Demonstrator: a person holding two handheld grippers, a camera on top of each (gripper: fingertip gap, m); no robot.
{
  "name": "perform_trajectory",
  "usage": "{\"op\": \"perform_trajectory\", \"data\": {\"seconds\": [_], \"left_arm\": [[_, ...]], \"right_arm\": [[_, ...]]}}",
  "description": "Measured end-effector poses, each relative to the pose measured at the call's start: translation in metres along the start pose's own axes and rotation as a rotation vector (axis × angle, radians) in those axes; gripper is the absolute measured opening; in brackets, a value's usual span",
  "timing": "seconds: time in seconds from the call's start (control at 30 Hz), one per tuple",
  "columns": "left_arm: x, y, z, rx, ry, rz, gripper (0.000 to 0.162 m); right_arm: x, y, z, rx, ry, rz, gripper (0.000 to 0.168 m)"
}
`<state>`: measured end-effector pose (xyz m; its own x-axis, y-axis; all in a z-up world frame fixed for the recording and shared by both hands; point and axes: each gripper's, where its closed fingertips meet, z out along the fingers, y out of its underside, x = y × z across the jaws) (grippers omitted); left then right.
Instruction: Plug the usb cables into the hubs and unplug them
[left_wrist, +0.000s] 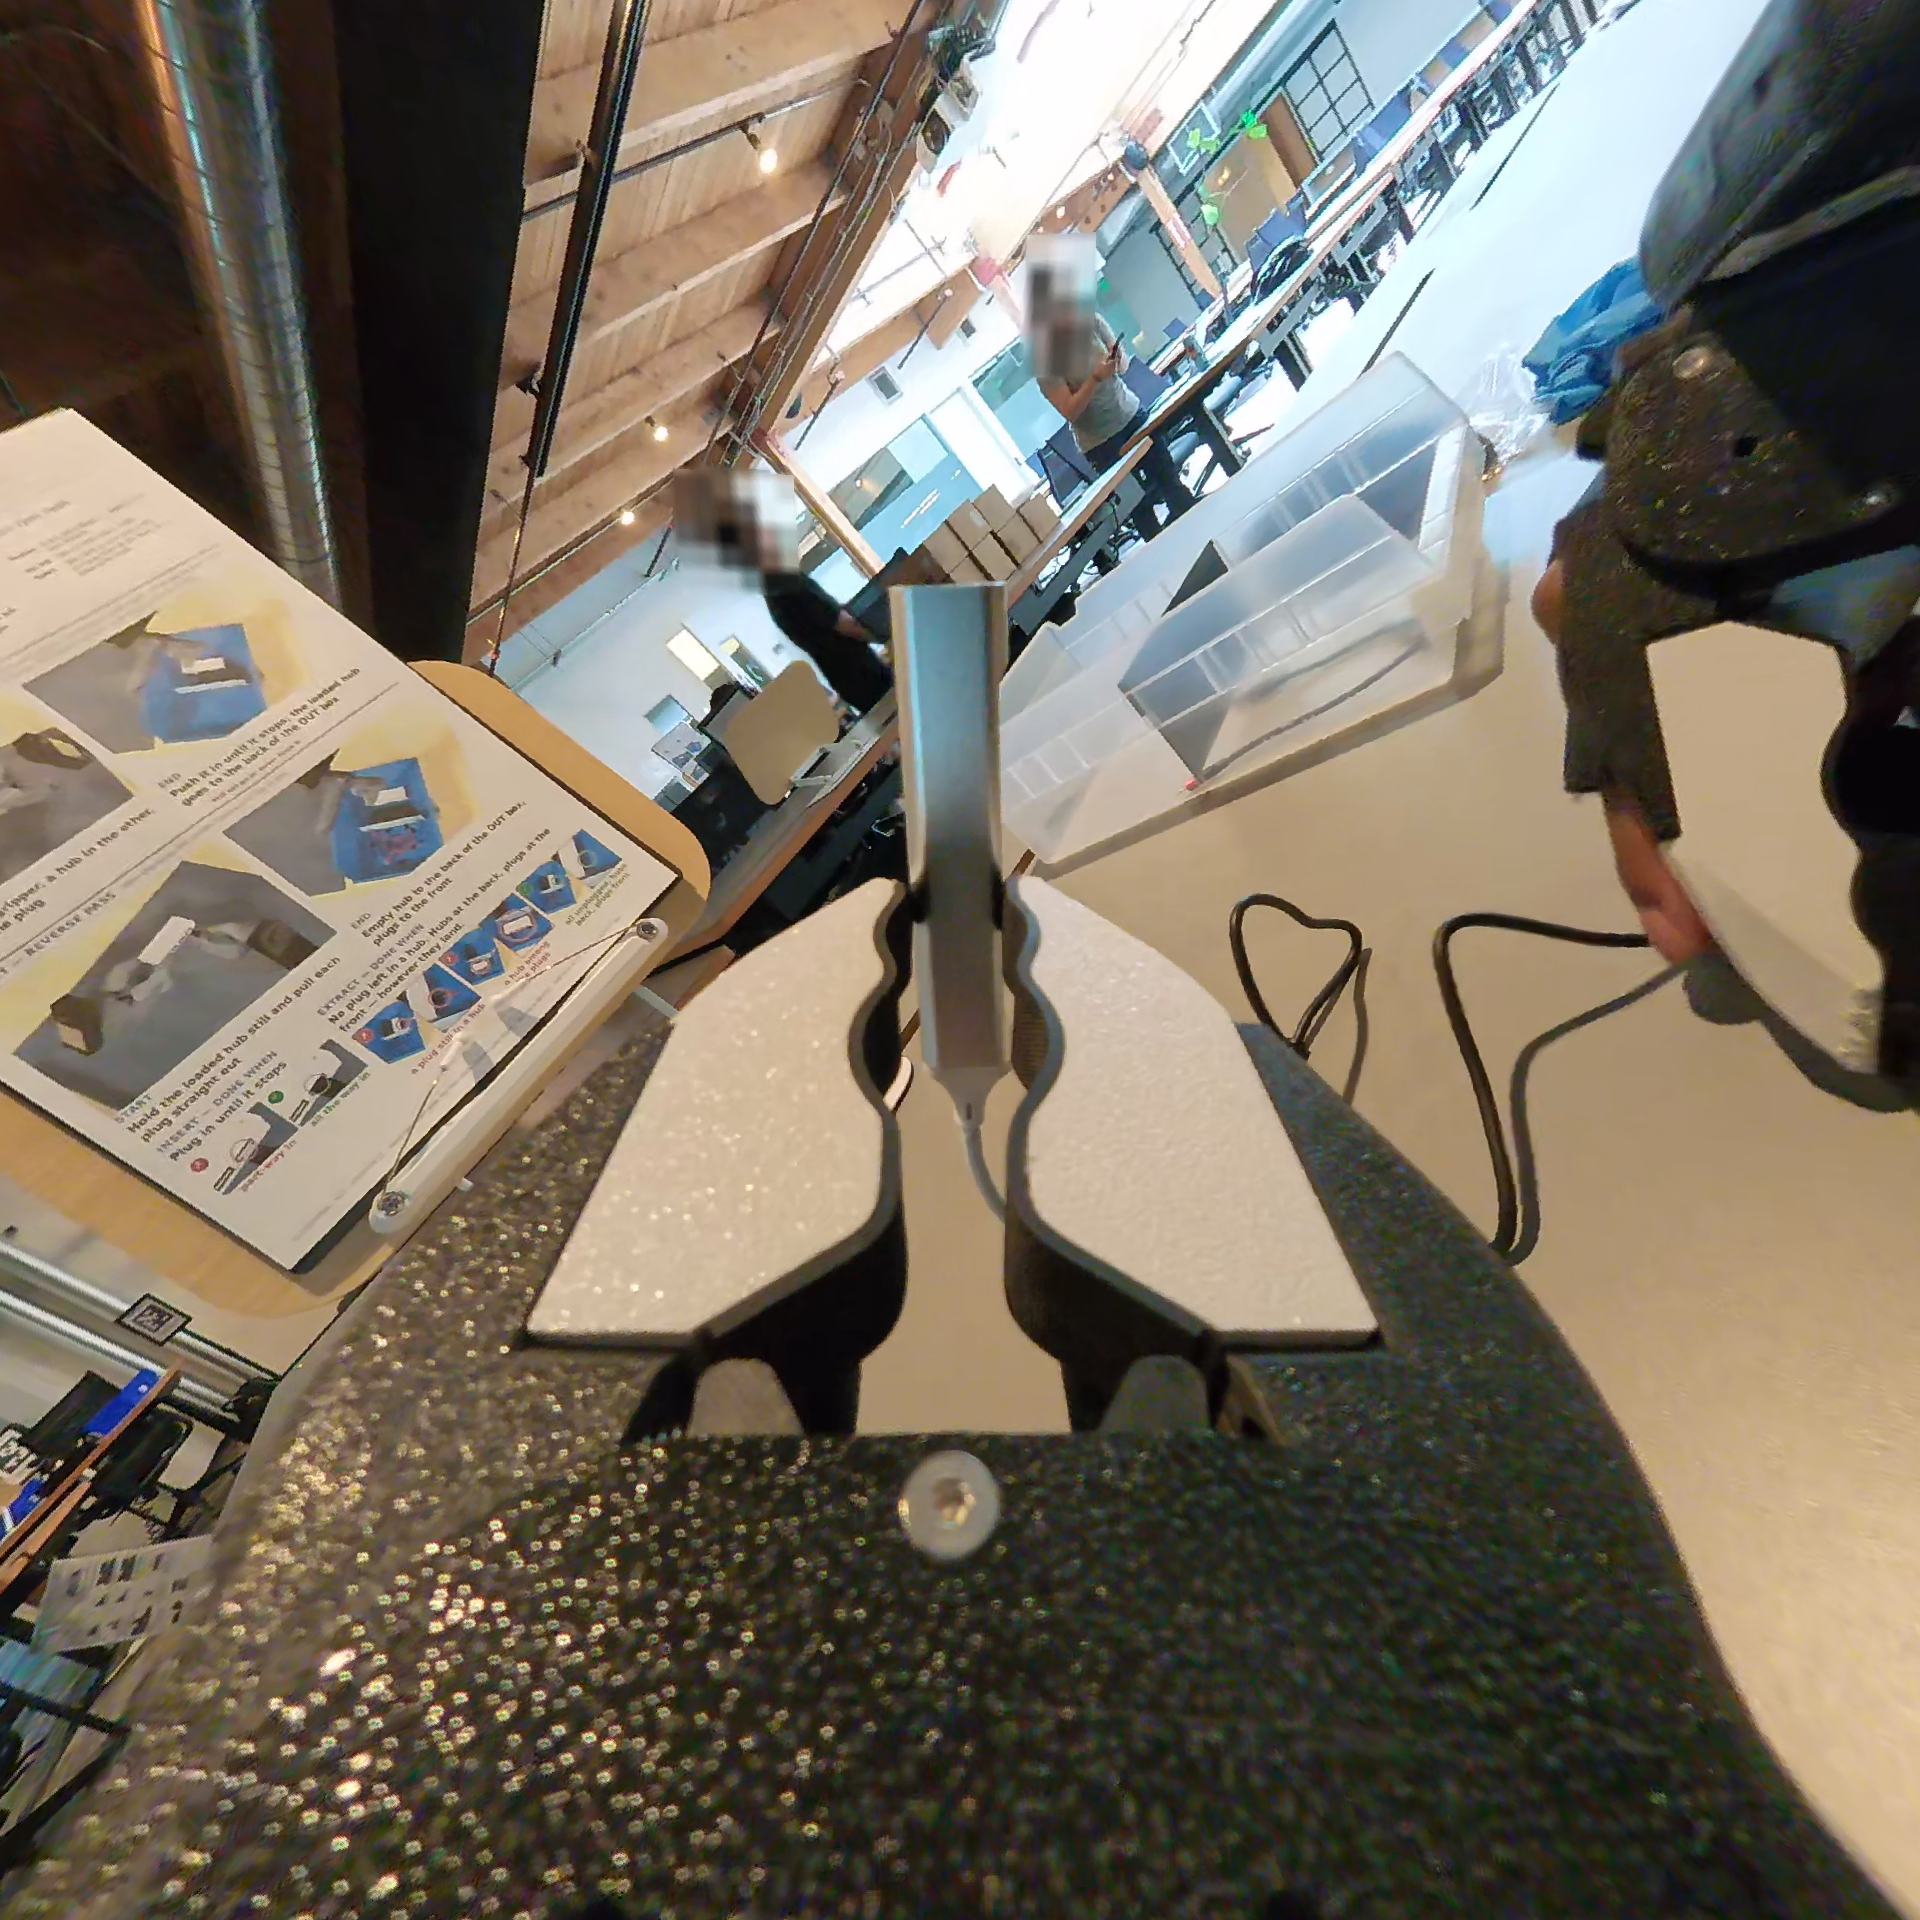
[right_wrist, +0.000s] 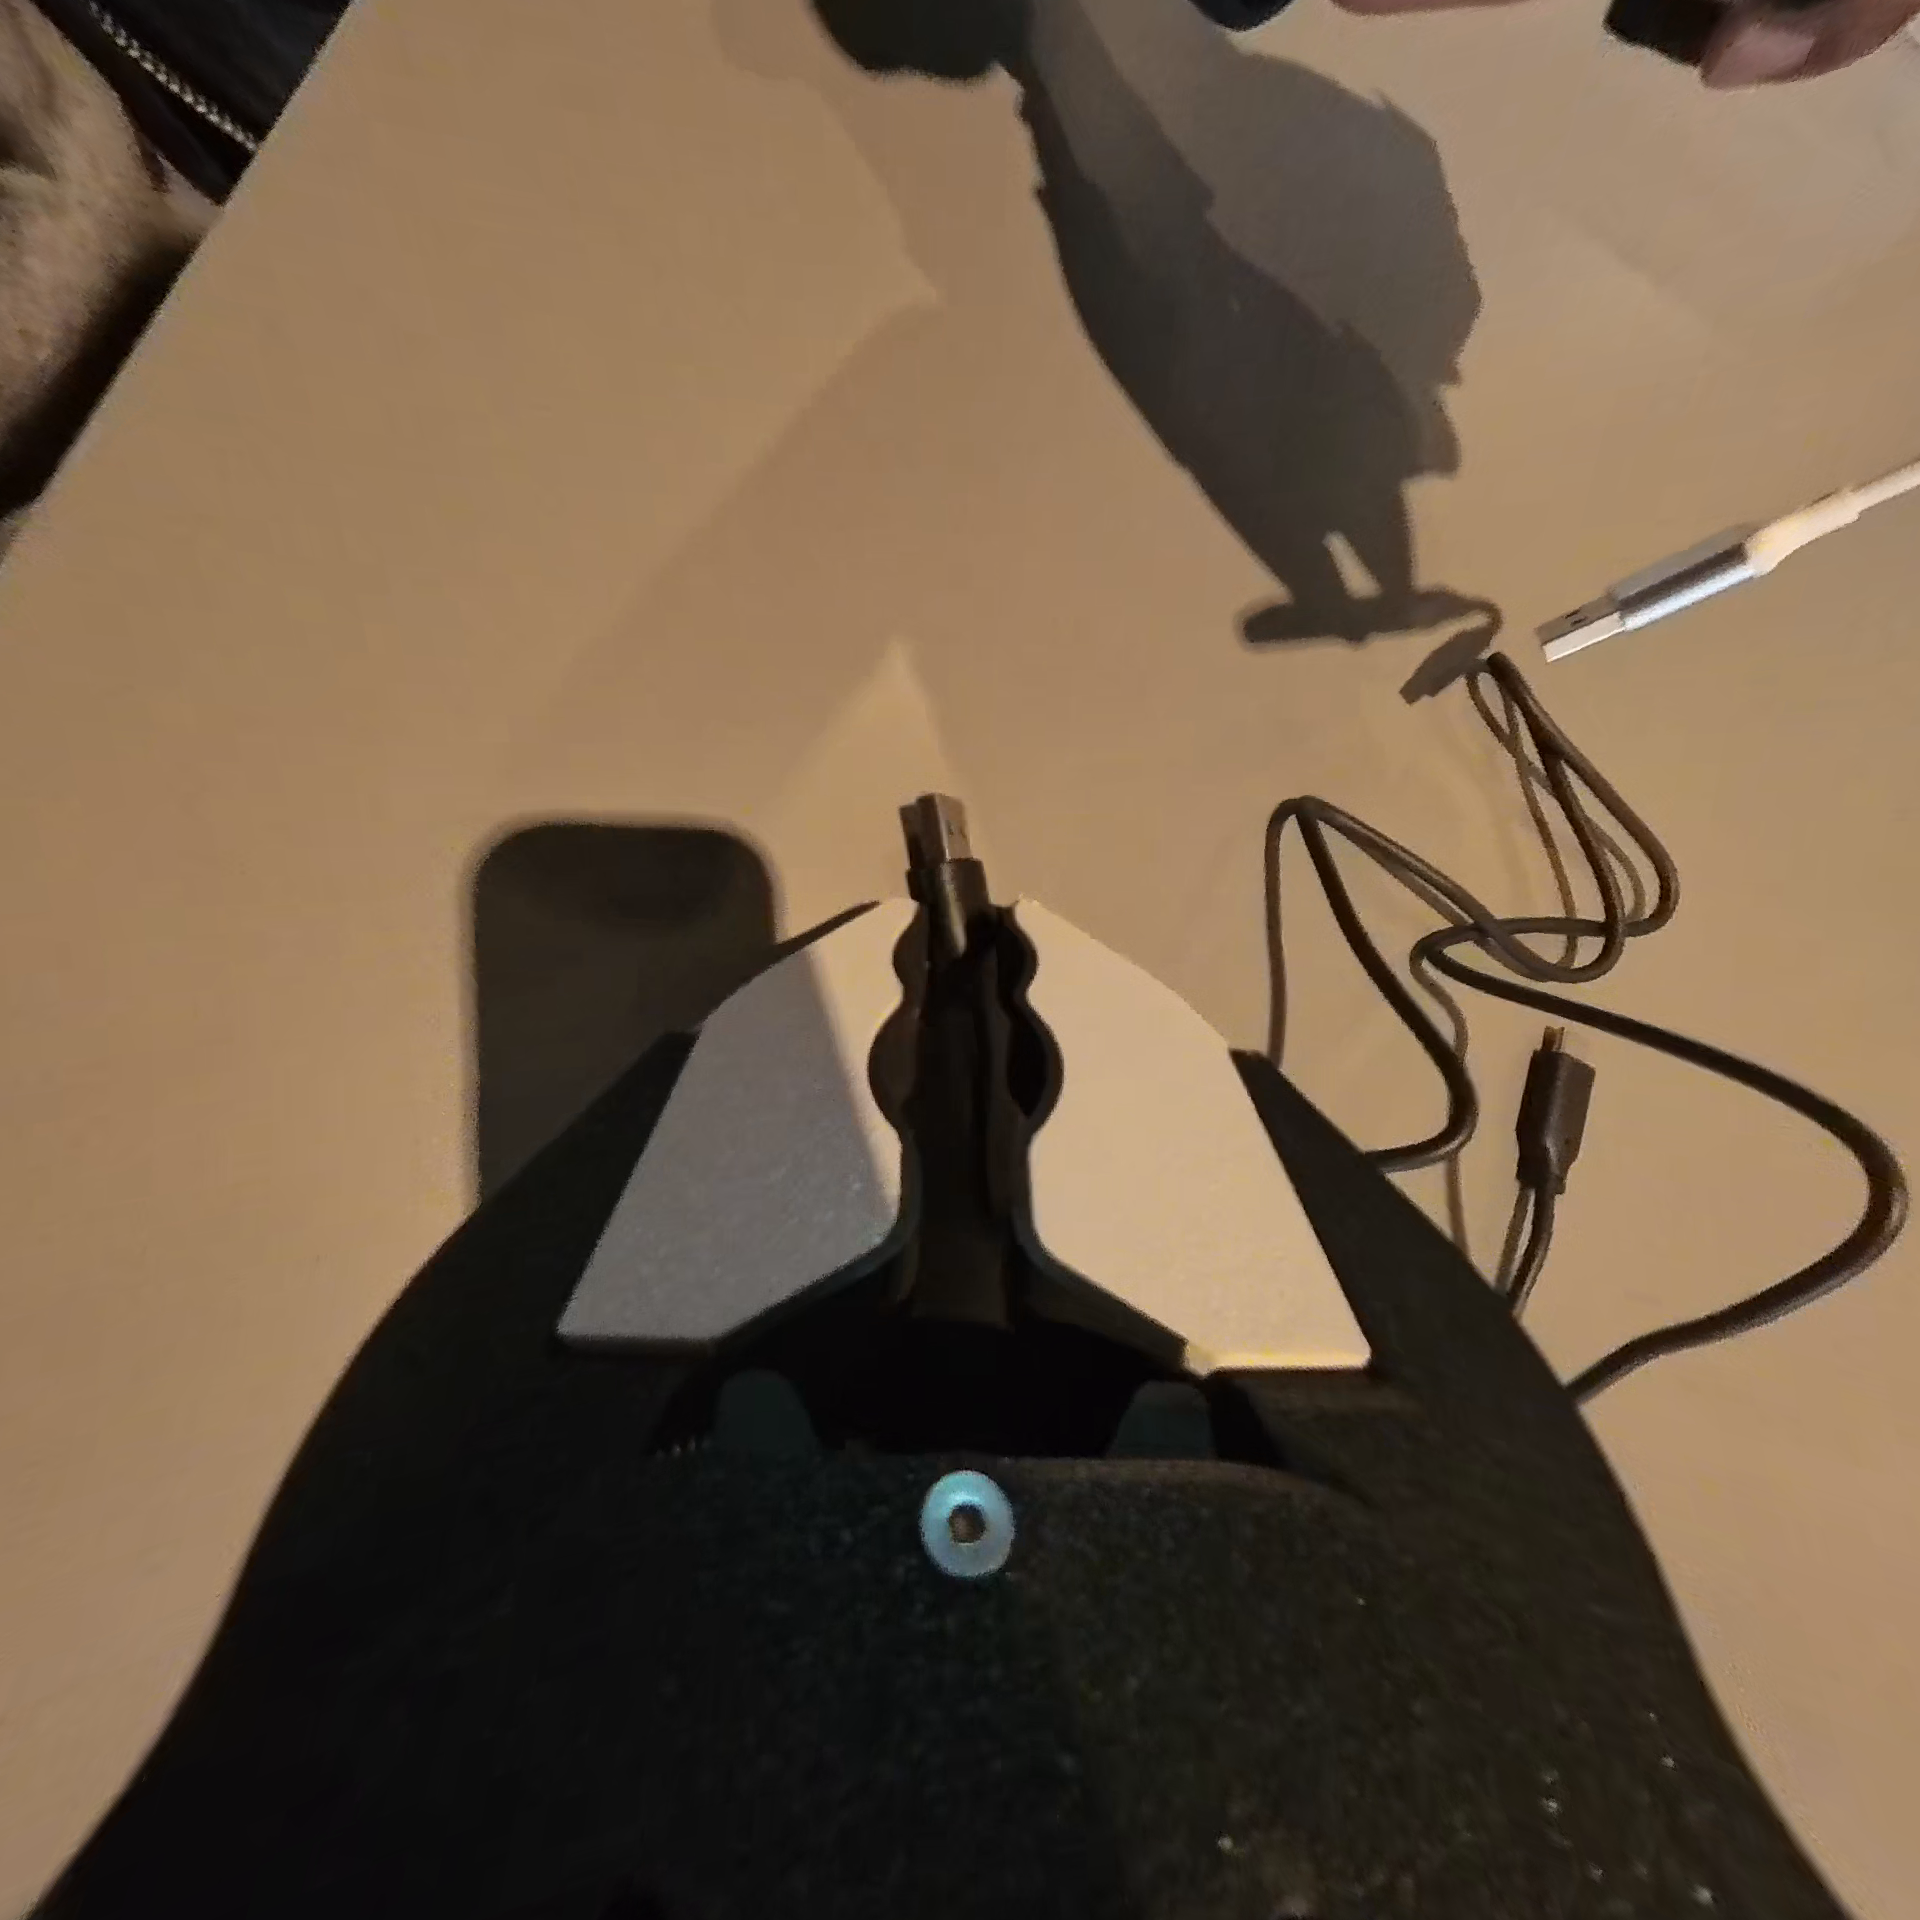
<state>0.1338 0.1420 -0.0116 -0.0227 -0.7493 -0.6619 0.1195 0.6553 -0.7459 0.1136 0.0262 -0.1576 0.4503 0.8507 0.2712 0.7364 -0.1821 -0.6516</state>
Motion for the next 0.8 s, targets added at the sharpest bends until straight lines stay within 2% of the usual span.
{"op": "perform_trajectory", "data": {"seconds": [0.1,0.33,0.53,0.8], "left_arm": [[0.001,-0.001,0.000,0.002,0.002,0.005,0.016],[0.006,-0.001,-0.001,-0.016,0.011,0.075,0.016],[0.015,-0.004,-0.001,-0.037,0.024,0.206,0.016],[0.027,-0.005,0.001,-0.035,0.054,0.249,0.016]], "right_arm": [[0.004,0.000,0.002,-0.007,0.014,0.018,0.011],[0.022,-0.004,0.000,0.026,0.173,0.023,0.011],[0.035,-0.028,-0.037,0.225,0.286,0.072,0.010],[0.050,-0.045,-0.081,0.440,0.425,0.186,0.010]]}}
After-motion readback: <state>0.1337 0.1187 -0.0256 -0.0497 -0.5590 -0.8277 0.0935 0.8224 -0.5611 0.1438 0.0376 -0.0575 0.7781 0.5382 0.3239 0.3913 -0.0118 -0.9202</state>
